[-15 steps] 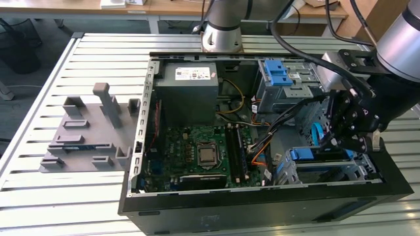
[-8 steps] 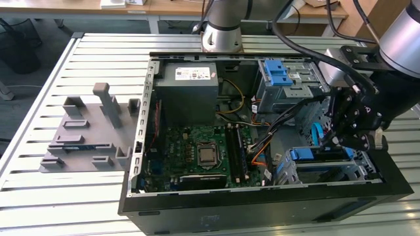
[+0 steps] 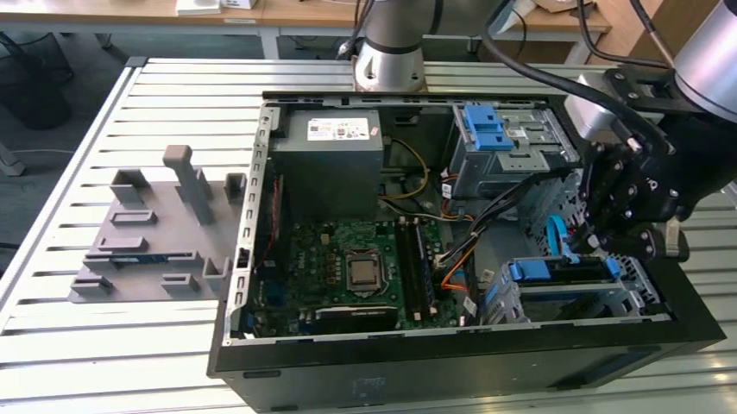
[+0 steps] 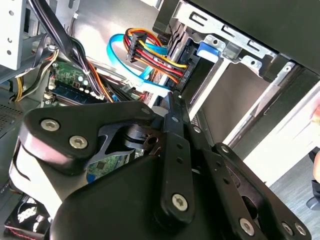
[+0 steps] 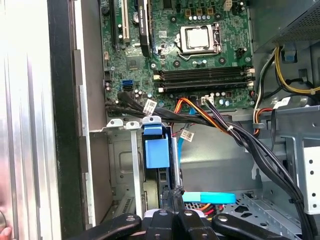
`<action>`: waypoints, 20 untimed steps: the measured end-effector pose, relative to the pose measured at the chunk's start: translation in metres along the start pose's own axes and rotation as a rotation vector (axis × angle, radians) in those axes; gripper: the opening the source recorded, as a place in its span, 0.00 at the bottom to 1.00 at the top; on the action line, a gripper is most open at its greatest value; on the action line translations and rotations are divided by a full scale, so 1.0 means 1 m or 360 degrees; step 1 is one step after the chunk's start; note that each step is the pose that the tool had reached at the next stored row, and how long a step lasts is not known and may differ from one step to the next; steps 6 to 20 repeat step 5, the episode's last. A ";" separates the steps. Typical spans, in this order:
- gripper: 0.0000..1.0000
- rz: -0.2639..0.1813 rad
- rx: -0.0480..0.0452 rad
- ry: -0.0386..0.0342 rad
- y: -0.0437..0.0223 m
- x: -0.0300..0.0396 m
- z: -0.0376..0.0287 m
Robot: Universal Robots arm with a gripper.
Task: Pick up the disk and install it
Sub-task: 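Insert the second disk wire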
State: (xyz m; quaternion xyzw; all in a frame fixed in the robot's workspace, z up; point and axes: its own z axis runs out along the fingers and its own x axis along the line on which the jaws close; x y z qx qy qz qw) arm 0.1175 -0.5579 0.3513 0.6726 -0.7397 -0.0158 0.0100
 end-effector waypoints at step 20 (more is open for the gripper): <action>0.11 0.0000 0.0000 0.0000 0.0000 0.0000 -0.0003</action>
